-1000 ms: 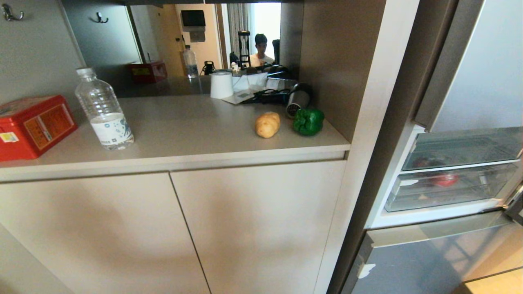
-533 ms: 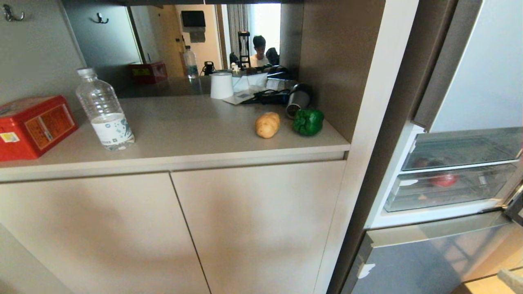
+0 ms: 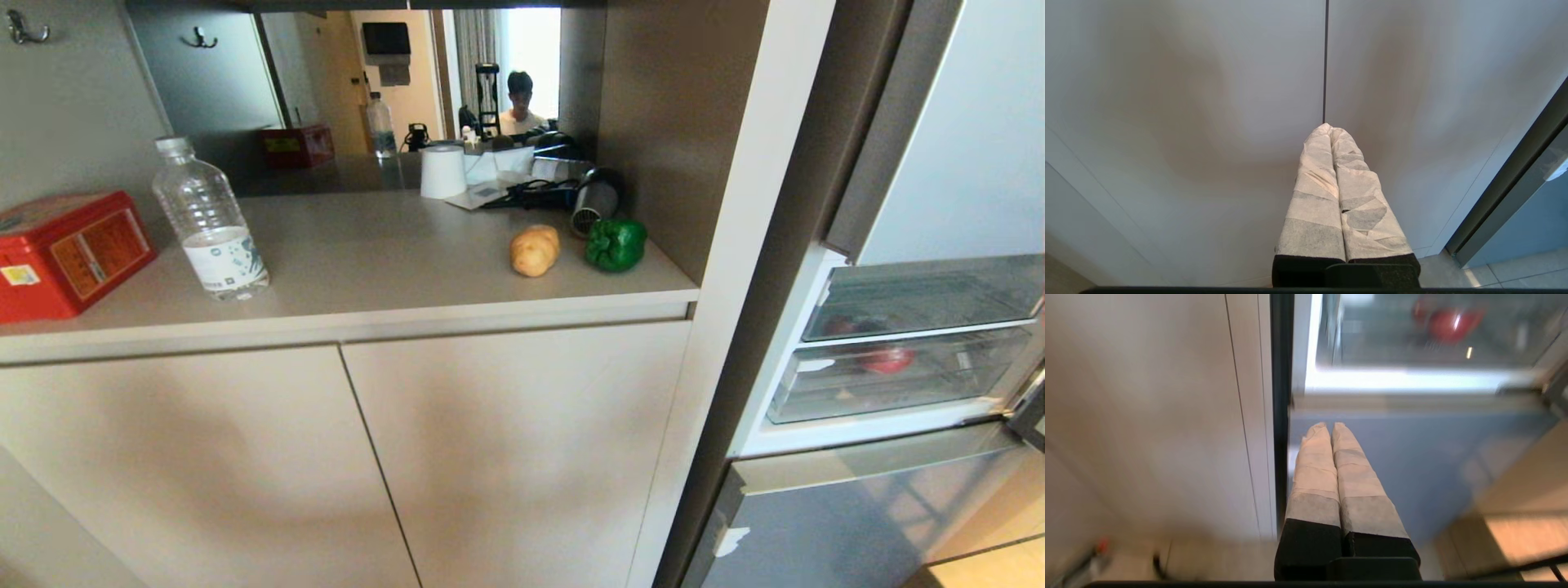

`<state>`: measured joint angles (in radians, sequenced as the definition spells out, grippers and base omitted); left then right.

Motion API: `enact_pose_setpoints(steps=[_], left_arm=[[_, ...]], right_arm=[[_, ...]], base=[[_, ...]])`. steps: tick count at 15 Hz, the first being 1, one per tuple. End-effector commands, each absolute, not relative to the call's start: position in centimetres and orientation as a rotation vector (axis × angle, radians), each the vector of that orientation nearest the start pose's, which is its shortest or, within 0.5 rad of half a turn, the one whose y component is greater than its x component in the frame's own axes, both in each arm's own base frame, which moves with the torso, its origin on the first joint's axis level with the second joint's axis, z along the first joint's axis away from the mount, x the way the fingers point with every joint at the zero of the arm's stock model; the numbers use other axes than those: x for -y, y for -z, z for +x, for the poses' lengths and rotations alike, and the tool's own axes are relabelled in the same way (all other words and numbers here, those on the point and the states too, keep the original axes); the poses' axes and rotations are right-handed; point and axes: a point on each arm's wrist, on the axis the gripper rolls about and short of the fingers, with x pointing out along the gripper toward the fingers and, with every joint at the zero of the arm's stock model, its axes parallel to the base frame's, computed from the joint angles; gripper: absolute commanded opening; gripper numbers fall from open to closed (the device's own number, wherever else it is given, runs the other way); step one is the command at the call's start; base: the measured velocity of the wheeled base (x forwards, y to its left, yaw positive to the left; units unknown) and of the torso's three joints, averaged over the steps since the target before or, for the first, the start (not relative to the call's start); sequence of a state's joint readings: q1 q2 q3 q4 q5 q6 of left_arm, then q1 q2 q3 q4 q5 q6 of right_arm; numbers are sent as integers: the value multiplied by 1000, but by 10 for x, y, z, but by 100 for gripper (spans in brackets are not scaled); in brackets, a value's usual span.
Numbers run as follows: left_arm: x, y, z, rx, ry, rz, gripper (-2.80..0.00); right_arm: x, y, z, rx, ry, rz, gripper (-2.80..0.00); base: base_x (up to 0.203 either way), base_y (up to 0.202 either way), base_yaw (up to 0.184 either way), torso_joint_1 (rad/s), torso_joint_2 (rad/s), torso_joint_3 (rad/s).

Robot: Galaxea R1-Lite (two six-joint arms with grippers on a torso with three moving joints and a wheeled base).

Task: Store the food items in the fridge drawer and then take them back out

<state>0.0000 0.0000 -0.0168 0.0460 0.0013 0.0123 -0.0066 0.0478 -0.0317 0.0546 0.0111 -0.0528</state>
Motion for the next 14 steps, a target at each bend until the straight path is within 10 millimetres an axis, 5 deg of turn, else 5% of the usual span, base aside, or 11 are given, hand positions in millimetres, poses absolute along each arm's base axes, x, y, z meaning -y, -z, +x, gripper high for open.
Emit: enact_pose_setpoints(steps=[1, 8, 14], left_arm=[[0, -75, -24, -30, -1, 12, -280], [0, -75, -24, -31, -1, 12, -280], [0, -75, -24, -30, -1, 12, -280]], right_arm=[[0, -77, -23, 4, -9, -53, -280], [0, -76, -23, 0, -6, -24, -280], [0, -76, -23, 1, -3, -2, -280]], base=[[0, 0, 0, 0, 0, 0], [-1, 0, -10, 1, 1, 0], [-1, 6, -165, 3, 2, 3]])
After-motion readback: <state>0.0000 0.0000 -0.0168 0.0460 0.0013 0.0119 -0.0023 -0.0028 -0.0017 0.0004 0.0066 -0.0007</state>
